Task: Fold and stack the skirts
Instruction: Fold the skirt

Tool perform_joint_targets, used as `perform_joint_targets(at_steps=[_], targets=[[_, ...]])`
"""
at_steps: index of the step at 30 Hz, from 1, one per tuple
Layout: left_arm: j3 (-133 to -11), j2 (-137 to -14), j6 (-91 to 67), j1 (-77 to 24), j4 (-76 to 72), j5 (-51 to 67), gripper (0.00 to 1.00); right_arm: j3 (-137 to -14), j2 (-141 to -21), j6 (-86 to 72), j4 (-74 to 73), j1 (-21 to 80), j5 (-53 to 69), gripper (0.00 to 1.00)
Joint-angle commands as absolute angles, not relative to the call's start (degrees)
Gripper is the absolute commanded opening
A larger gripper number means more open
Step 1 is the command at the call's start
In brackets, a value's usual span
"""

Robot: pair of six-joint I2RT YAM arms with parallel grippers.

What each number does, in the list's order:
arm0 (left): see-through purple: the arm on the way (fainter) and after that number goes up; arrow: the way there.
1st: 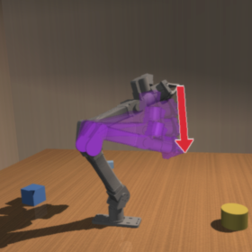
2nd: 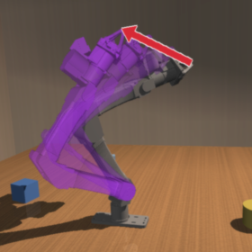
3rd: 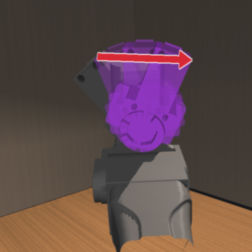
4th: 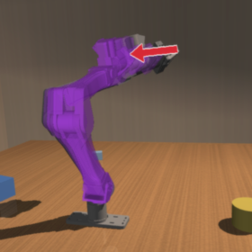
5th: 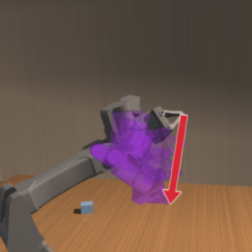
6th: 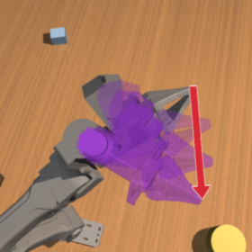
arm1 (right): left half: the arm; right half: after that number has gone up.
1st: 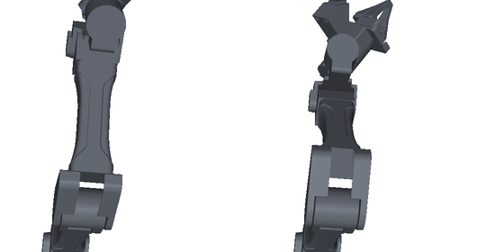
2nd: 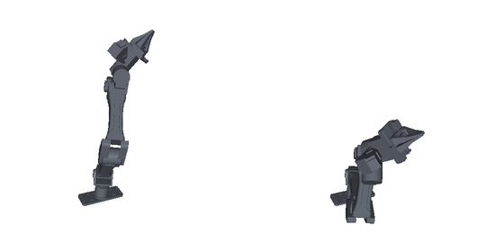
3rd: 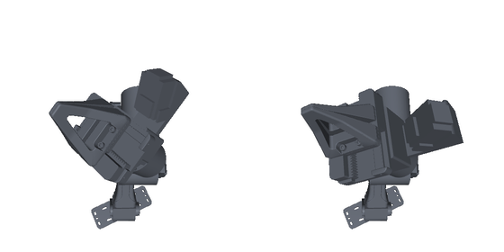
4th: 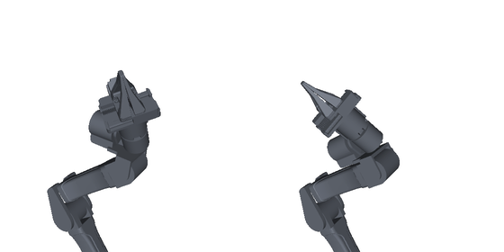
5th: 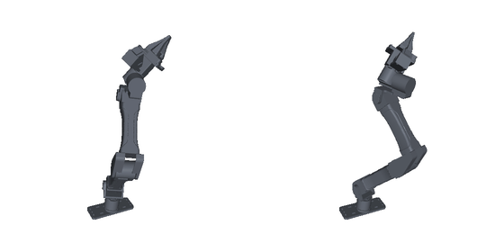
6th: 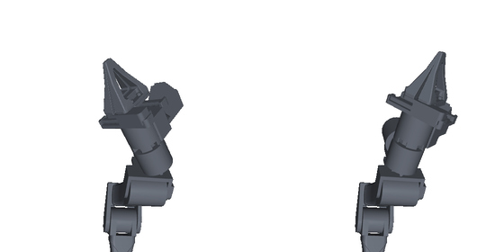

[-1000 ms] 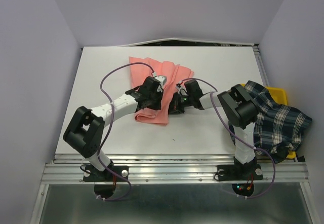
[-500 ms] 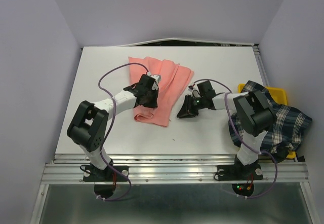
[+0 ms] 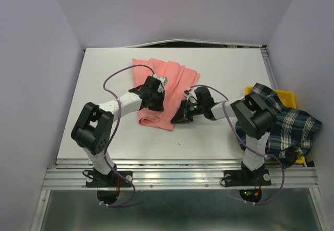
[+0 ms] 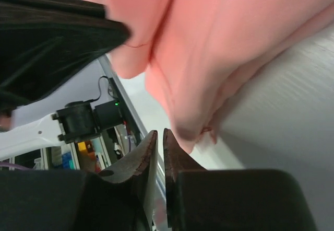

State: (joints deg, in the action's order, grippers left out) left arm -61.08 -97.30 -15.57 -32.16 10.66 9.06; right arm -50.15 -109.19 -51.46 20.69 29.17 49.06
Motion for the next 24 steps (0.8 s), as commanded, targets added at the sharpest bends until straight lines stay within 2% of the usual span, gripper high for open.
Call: perform_joint_targets(at_steps=[1, 5, 12, 24], targets=[[-64.7, -96.1, -15.7, -32.3, 10.9, 10.2, 0.0, -49.9, -114.7, -51.9, 24.3, 30.3, 47.2, 0.12], [-65.1, -94.6, -16.3, -32.5, 11.6, 10.0, 0.0, -51.6, -121.5, -52.0, 23.7, 30.3, 45.7, 0.06], [-65.7, -92.6, -17.3, -33.5, 14.7, 12.9, 0.0, -52.6, -122.4, -51.9, 21.4, 30.3, 43.6, 0.01], [-65.7, -93.4, -22.3, -38.4, 14.4, 17.1, 0.0, -51.9, -120.9, -51.7, 20.3, 30.3, 41.9, 0.01]])
